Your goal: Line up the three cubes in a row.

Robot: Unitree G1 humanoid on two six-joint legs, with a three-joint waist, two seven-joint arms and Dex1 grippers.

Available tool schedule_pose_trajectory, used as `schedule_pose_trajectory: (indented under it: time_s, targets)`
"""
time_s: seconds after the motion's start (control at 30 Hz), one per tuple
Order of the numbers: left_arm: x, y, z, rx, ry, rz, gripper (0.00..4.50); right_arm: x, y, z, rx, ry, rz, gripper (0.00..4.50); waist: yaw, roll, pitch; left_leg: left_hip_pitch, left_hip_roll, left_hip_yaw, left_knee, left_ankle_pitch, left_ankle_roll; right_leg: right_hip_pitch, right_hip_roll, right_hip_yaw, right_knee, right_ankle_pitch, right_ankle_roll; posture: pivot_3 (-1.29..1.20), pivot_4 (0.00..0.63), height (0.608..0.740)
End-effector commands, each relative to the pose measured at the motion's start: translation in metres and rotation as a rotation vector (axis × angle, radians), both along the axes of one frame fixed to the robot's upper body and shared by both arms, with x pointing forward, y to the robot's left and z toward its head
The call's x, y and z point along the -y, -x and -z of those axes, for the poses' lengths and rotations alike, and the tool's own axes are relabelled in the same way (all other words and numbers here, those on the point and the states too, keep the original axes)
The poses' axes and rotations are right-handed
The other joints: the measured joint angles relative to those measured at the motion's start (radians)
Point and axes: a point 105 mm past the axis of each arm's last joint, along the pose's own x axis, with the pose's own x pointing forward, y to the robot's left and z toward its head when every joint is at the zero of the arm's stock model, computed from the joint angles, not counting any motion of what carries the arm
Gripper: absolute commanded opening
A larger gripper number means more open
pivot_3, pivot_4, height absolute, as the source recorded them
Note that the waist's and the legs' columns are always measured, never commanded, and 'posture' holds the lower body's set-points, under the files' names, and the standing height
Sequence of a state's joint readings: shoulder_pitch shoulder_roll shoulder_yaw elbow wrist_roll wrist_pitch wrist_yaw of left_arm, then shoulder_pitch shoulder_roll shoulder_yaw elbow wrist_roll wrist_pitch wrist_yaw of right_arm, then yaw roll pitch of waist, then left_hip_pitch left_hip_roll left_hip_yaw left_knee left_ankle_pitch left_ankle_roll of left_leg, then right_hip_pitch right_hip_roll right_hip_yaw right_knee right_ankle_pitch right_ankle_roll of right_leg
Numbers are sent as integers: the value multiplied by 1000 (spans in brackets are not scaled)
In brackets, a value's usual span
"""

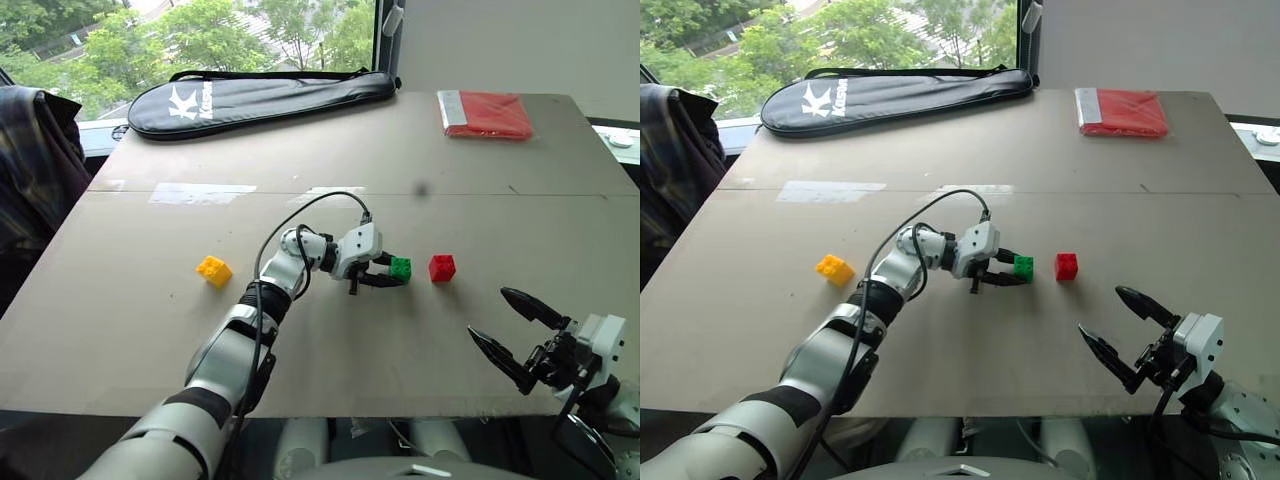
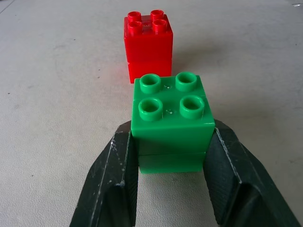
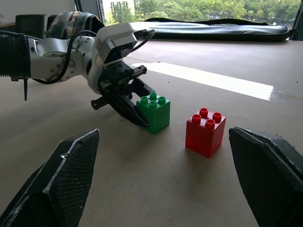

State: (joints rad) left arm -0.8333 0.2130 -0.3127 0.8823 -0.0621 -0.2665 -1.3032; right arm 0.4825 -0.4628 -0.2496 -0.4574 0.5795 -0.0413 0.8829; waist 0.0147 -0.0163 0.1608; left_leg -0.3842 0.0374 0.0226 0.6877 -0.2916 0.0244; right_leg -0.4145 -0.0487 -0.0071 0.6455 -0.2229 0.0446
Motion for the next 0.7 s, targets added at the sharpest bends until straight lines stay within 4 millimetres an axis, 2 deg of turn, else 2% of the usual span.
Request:
schedule_pose_trajectory:
  time_s: [0.03,0.2,0.23,0.37,0.47,0.57,0.7]
  targets:
    - [0,-3,-1,-17,-4,-22,1790,-2,1,-12,56,0,-2,4500,0,0,0,0,0,0,0,0,0,0,0,0,0,0,0,0,150,708]
    - [-2,-7,-1,37,-19,-46,4242,-2,1,-11,57,-4,-11,4500,0,0,0,0,0,0,0,0,0,0,0,0,0,0,0,0,150,708]
    - [-3,-8,-1,43,-21,-52,4430,-3,1,-11,58,-5,-14,4500,0,0,0,0,0,0,0,0,0,0,0,0,0,0,0,0,150,708]
    - [-7,-10,-7,77,-3,-68,4430,-4,-1,-13,64,-6,-28,4500,-1,0,0,0,0,0,0,0,0,0,0,0,0,0,0,0,150,708]
    - [-19,-4,-22,84,36,-52,4430,-6,-1,-15,69,-7,-55,4500,-4,0,0,0,0,0,0,0,0,0,0,0,0,0,0,0,150,708]
    - [-33,6,-42,85,82,-46,4430,-9,-3,-19,75,-8,-94,4500,-5,1,0,0,1,0,0,0,0,-1,0,0,1,2,-3,0,150,708]
    - [-56,31,-65,63,127,-78,4430,-14,-6,-24,84,-9,-152,4500,-3,2,1,0,2,-2,-1,0,0,-1,0,0,1,2,-4,0,150,708]
